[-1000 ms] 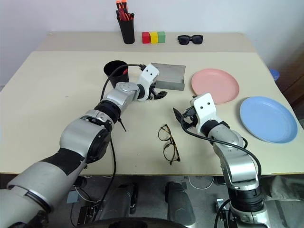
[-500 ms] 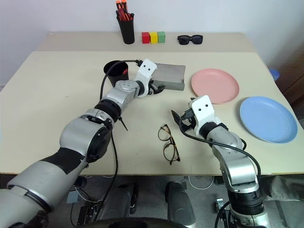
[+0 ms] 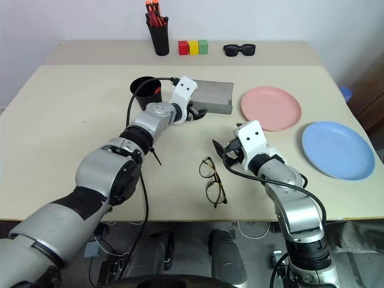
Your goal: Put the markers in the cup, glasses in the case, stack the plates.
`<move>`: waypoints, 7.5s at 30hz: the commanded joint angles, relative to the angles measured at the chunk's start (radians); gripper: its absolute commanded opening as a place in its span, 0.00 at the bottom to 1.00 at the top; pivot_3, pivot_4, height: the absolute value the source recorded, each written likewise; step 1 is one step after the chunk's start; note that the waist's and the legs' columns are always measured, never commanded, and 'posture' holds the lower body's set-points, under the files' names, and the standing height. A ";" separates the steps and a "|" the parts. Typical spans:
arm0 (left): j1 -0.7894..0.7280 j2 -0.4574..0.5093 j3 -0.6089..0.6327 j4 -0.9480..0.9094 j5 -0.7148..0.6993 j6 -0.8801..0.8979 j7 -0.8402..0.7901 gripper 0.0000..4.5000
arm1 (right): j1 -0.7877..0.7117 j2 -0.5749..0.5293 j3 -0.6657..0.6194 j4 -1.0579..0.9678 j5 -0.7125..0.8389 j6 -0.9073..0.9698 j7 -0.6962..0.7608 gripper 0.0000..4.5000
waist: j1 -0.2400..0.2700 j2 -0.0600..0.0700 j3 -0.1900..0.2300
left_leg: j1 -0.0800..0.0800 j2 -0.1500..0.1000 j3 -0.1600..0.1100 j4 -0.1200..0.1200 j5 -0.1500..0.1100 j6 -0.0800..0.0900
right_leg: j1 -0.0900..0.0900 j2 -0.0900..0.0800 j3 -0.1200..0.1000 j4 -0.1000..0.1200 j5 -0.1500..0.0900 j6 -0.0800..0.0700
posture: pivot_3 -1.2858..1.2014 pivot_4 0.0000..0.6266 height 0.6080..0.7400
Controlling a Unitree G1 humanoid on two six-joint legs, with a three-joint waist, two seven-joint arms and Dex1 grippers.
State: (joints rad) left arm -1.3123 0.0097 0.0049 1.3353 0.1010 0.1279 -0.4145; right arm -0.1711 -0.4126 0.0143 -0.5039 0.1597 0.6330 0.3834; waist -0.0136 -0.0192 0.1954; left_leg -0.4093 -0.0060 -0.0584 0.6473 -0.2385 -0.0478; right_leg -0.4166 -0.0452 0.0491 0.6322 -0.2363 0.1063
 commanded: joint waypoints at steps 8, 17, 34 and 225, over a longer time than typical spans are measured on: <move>-0.003 -0.011 0.007 -0.004 -0.001 0.061 -0.108 0.04 | 0.006 0.004 -0.005 -0.039 0.000 -0.017 -0.015 1.00 | 0.002 0.000 0.000 | 0.002 0.000 0.000 0.001 0.000 0.000 | 0.003 0.000 0.000 0.000 0.000 0.000 | 0.52 0.24 1.00; 0.020 -0.011 -0.022 -0.025 0.005 0.079 -0.238 0.02 | -0.013 0.006 0.005 -0.013 0.000 -0.026 -0.011 1.00 | -0.002 0.000 0.000 | 0.002 0.000 0.000 0.001 0.000 0.000 | 0.002 0.000 0.000 0.000 0.000 0.000 | 0.52 0.24 1.00; 0.028 0.002 0.022 -0.078 -0.047 0.027 -0.239 0.13 | -0.025 0.010 0.018 0.009 0.002 -0.035 -0.010 1.00 | -0.001 0.000 0.000 | 0.002 0.000 -0.001 0.001 0.000 0.000 | 0.002 0.000 0.000 0.000 0.000 0.000 | 0.52 0.24 1.00; 1.204 0.622 -0.119 -1.805 -0.552 0.322 -0.575 0.63 | -0.109 -0.364 -0.034 -0.114 0.597 0.655 0.166 0.81 | 0.000 0.002 -0.001 | 0.001 0.005 0.003 0.001 -0.002 0.003 | 0.002 -0.001 0.001 -0.004 -0.005 -0.008 | 0.52 0.24 1.00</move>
State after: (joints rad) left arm -0.0947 0.6336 -0.1066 -0.4331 -0.4265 0.4428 -0.9962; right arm -0.2806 -0.7830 -0.0088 -0.6029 0.7542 1.2830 0.5570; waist -0.0134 -0.0174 0.1945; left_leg -0.4079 -0.0014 -0.0550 0.6484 -0.2403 -0.0447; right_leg -0.4144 -0.0461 0.0500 0.6284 -0.2408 0.0983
